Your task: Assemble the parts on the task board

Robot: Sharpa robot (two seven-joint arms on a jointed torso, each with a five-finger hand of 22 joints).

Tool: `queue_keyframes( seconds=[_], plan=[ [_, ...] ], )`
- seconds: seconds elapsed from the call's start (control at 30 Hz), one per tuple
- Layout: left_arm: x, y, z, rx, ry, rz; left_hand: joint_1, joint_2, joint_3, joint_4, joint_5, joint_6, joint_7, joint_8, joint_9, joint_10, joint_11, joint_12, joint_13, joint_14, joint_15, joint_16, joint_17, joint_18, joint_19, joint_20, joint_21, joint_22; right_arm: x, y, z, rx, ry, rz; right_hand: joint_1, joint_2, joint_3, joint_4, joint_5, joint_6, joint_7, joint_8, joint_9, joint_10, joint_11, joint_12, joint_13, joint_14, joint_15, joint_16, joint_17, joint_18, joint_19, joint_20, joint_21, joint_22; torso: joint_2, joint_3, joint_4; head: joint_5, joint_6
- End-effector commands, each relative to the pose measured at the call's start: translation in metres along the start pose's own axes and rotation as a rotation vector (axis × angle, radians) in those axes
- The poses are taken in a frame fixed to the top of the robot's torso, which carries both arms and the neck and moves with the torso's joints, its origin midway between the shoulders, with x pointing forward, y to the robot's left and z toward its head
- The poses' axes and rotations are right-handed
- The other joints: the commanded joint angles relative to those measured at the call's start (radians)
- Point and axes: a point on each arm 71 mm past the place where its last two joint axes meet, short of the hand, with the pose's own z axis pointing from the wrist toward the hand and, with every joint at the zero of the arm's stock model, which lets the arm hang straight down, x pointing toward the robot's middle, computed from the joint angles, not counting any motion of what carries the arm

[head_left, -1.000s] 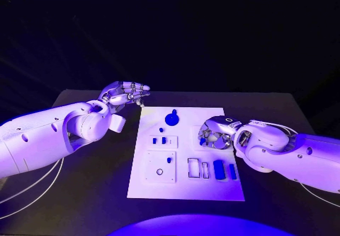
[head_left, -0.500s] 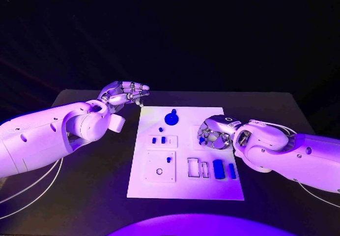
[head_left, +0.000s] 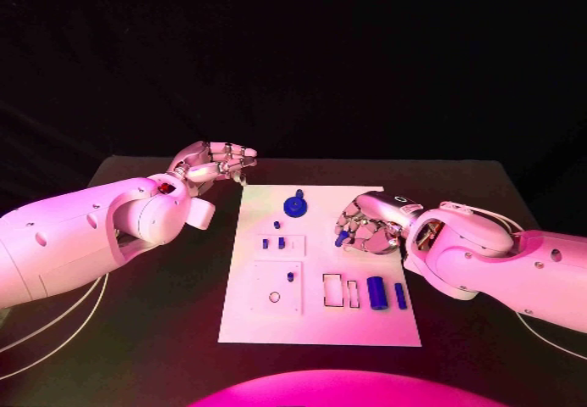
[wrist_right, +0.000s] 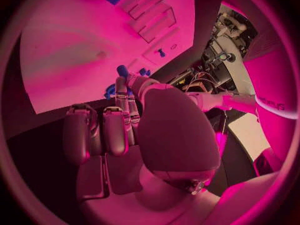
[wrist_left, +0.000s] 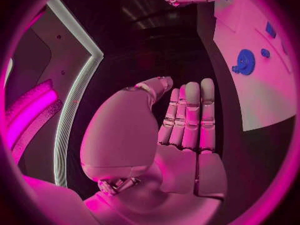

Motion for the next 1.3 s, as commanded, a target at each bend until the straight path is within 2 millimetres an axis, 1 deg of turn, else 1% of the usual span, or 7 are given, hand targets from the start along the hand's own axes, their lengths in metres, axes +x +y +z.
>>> queue_keyframes(
  seconds=[0.03,0.1,0.3,0.53,0.83,1.03,1.3],
  plan=[
    [0.003,0.0,0.001,0.005,0.019,-0.007,0.006,0.009,-0.004,-0.003,0.002,-0.004,0.0,0.004,-0.001,-0.008,0.001,0.003,-0.001,-0.005,-0.001,-0.005,-0.001,0.014,0.003,0.004,-0.004,-0.001,-0.003,0.011,0.0,-0.021,-0.019,0.058,-0.009,0.002,0.006,-0.002,0.006,0.003,0.002,0.028,0.043,0.007,-0.001,0.0,0.001,0.042,-0.004,0.004,0.0,-0.013,0.062,-0.009,0.006,0.192,-0.001,-0.0005,0.0009,0.001,0.002],
    [0.003,0.0,0.002,0.005,0.02,-0.007,0.006,0.009,-0.004,-0.003,0.002,-0.004,0.0,0.004,-0.001,-0.008,0.001,0.003,-0.001,-0.005,-0.001,-0.005,-0.001,0.014,0.003,0.004,-0.004,-0.001,-0.003,0.018,0.001,-0.039,-0.016,0.064,-0.012,0.001,0.009,-0.005,0.007,0.002,0.003,0.03,0.045,0.008,-0.001,-0.001,0.002,0.042,-0.005,0.005,0.001,-0.013,0.062,-0.009,0.008,0.193,0.0,0.0004,0.0006,0.002,0.004],
    [0.005,0.001,0.002,0.003,0.023,-0.008,0.006,0.009,-0.004,-0.003,0.002,-0.004,0.0,0.004,-0.001,-0.008,0.001,0.003,-0.001,-0.005,-0.001,-0.005,-0.001,0.014,0.003,0.004,-0.004,-0.001,0.007,0.04,0.007,-0.098,0.0,0.073,-0.014,0.001,0.01,-0.007,0.008,0.001,0.003,0.03,0.046,0.008,0.0,-0.002,0.002,0.042,-0.005,0.004,0.0,-0.013,0.061,-0.009,0.005,0.192,0.001,-0.0003,0.0004,0.012,0.003],
    [0.005,0.002,0.002,0.002,0.025,-0.008,0.006,0.009,-0.004,-0.003,0.002,-0.004,0.0,0.004,-0.001,-0.008,0.001,0.003,-0.001,-0.005,-0.001,-0.005,-0.001,0.014,0.003,0.004,-0.004,-0.001,0.03,0.065,0.014,-0.173,0.021,0.081,-0.018,0.0,0.013,-0.011,0.009,0.0,0.004,0.031,0.049,0.009,0.0,-0.004,0.003,0.041,-0.004,0.003,-0.002,-0.012,0.061,-0.009,0.002,0.191,0.001,0.0,-0.0001,0.022,0.004],
    [0.009,0.002,0.004,0.001,0.034,-0.011,0.006,0.009,-0.004,-0.003,0.002,-0.004,0.0,0.004,-0.001,-0.008,0.001,0.003,-0.001,-0.005,-0.001,-0.005,-0.001,0.014,0.003,0.004,-0.004,-0.001,0.063,0.094,0.021,-0.252,0.068,0.099,-0.022,-0.001,0.018,-0.017,0.01,-0.003,0.005,0.033,0.052,0.009,0.0,-0.007,0.004,0.041,-0.004,0.003,-0.003,-0.012,0.06,-0.009,-0.001,0.19,0.004,-0.0003,0.0007,0.036,0.0],
    [0.01,0.003,0.005,0.0,0.038,-0.012,0.007,0.01,-0.005,-0.004,0.002,-0.005,0.001,0.005,-0.001,-0.009,0.001,0.004,-0.002,-0.006,-0.001,-0.005,-0.002,0.014,0.003,0.004,-0.004,-0.001,0.08,0.1,0.024,-0.262,0.098,0.111,-0.025,0.001,0.023,-0.023,0.012,-0.006,0.006,0.034,0.054,0.008,0.001,-0.009,0.005,0.04,-0.004,0.001,-0.008,-0.01,0.059,-0.009,-0.007,0.188,0.004,0.0005,0.0019,0.041,-0.004],
    [0.01,0.003,0.005,-0.004,0.039,-0.012,0.007,0.01,-0.005,-0.004,0.002,-0.005,0.001,0.005,0.0,-0.009,0.001,0.005,-0.002,-0.006,-0.001,-0.005,-0.002,0.014,0.003,0.004,-0.004,-0.001,0.092,0.099,0.028,-0.25,0.132,0.096,-0.025,0.001,0.023,-0.023,0.012,-0.006,0.006,0.034,0.054,0.008,0.001,-0.009,0.005,0.04,-0.004,0.001,-0.008,-0.01,0.059,-0.009,-0.007,0.188,0.003,0.0005,0.0008,0.048,-0.009]
  ],
)
